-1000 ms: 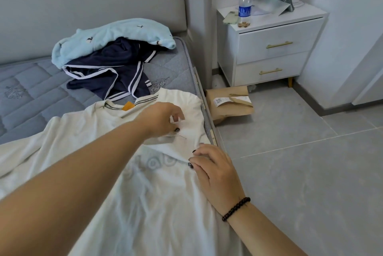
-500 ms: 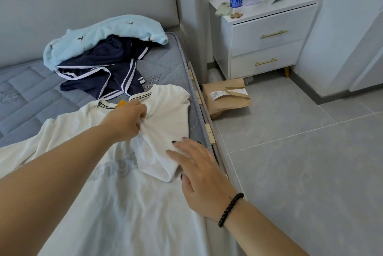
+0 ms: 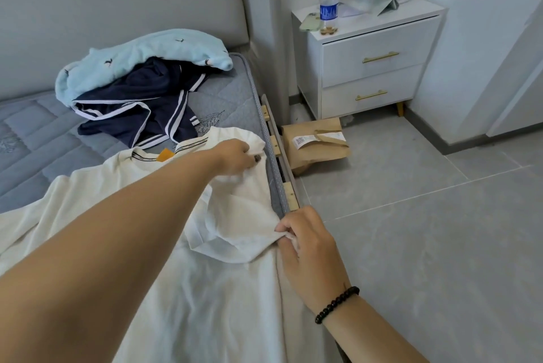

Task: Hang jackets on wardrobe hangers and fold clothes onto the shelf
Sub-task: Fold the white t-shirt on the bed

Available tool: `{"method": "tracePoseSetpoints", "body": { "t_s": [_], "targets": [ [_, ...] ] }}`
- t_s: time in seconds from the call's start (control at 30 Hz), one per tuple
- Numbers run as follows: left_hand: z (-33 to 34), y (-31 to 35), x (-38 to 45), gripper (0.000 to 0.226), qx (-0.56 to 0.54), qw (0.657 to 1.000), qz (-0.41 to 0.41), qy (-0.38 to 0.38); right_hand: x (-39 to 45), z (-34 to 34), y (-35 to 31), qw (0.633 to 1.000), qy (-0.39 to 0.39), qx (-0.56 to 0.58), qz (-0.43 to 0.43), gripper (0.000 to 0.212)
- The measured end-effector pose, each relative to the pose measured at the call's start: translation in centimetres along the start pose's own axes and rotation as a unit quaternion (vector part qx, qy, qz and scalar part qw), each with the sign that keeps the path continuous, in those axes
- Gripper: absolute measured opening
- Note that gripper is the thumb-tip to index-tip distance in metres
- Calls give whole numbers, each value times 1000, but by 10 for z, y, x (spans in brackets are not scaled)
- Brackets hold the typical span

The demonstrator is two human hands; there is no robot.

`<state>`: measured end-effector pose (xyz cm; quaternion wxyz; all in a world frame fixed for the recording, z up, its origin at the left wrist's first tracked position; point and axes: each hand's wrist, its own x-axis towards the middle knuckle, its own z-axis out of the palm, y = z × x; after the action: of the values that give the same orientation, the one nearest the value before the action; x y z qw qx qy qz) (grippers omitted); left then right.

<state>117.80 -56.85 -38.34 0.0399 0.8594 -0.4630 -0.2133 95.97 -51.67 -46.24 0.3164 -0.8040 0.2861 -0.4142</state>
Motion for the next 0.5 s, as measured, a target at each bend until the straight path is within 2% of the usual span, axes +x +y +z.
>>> {"method": "tracePoseSetpoints", "body": {
  "t_s": [0.1,0.13,0.23,0.3,0.37,0.43,0.5],
  "targets": [
    [7,-2,18,38,-98,990,-2,101,4,-10,9,995,68,-58,-52,19],
    [11,-2,22,36,-123,985,-1,123,4,-11,12,994,67,-71,-56,17],
    [28,-5,27,28,-131,978,-13,162,-2,-7,14,998,17,-64,3,17],
    [38,-7,24,25,-152,965,-35,213,-6,-4,15,996,8,-92,-9,22],
    [41,-11,15,18,-205,926,-63,311,-7,-3,16,994,-2,-112,-9,34],
    [38,-16,-5,18,-210,883,-57,416,-7,-3,15,993,-19,-112,-12,41],
    [35,-22,-36,16,-245,857,-56,449,-7,-3,14,995,-31,-95,-13,38]
  ]
}}
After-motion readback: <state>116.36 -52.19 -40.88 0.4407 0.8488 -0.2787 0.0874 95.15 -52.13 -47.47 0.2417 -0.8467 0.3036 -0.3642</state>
